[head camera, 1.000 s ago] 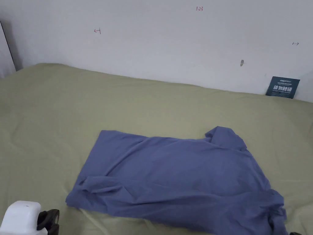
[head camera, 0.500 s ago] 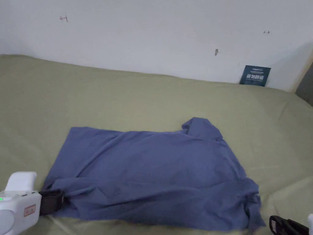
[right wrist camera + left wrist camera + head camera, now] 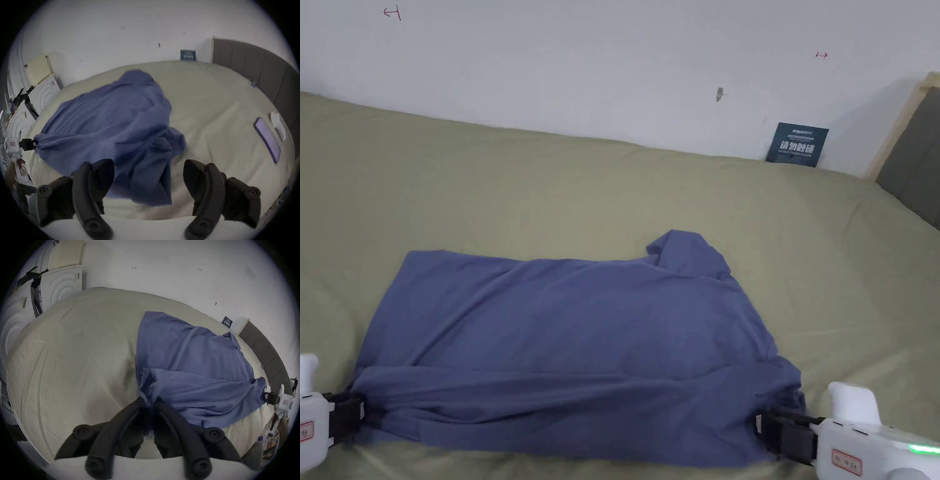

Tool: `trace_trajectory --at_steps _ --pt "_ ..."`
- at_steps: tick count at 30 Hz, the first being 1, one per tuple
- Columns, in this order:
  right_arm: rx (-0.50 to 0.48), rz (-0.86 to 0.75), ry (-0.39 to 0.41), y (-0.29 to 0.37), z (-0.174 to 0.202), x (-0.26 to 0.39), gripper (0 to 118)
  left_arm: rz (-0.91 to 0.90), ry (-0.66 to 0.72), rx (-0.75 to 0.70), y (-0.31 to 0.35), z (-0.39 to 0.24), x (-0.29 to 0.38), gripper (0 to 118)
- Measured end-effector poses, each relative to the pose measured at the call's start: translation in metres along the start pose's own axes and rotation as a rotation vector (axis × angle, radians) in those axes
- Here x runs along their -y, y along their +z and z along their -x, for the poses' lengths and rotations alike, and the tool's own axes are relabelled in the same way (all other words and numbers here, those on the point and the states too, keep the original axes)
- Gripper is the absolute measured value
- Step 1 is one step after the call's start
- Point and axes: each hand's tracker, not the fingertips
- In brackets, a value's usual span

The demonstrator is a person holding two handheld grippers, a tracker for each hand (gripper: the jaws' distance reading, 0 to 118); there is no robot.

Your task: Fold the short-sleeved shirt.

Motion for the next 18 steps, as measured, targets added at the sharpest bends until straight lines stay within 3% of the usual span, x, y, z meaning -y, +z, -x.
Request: trace_trajectory --at_steps 1,2,3,5,9,14,18 --pt "0.004 0.036 -0.011 -0.008 -0.001 0.0 67 0.002 0.005 0.001 -0.005 0.005 -0.002 11" --pt "-0.004 0.084 -0.014 -0.014 -0.004 -0.002 23 0.006 0.013 0.006 -0.006 0.006 -0.002 11" --pt "-0.031 0.108 -0.032 -0.017 -0.006 -0.001 9 0.012 0.021 0.013 -0.006 0.006 -0.002 11" --pt "-0.029 0.06 -0.082 -0.01 -0.004 0.001 8 0.02 0.026 0.02 -0.006 0.008 -0.004 11" --pt "-0.052 0.052 -0.086 0.008 -0.004 0.001 7 0.036 0.043 0.044 -0.002 0.012 -0.01 10" --pt "-0.061 -0.001 0.03 0.046 0.003 -0.008 7 0.014 0.027 0.074 0.02 0.015 -0.014 9" --pt "-0.047 0.003 0.067 0.072 0.007 -0.012 7 0.005 0.017 0.098 0.046 0.018 -0.015 9"
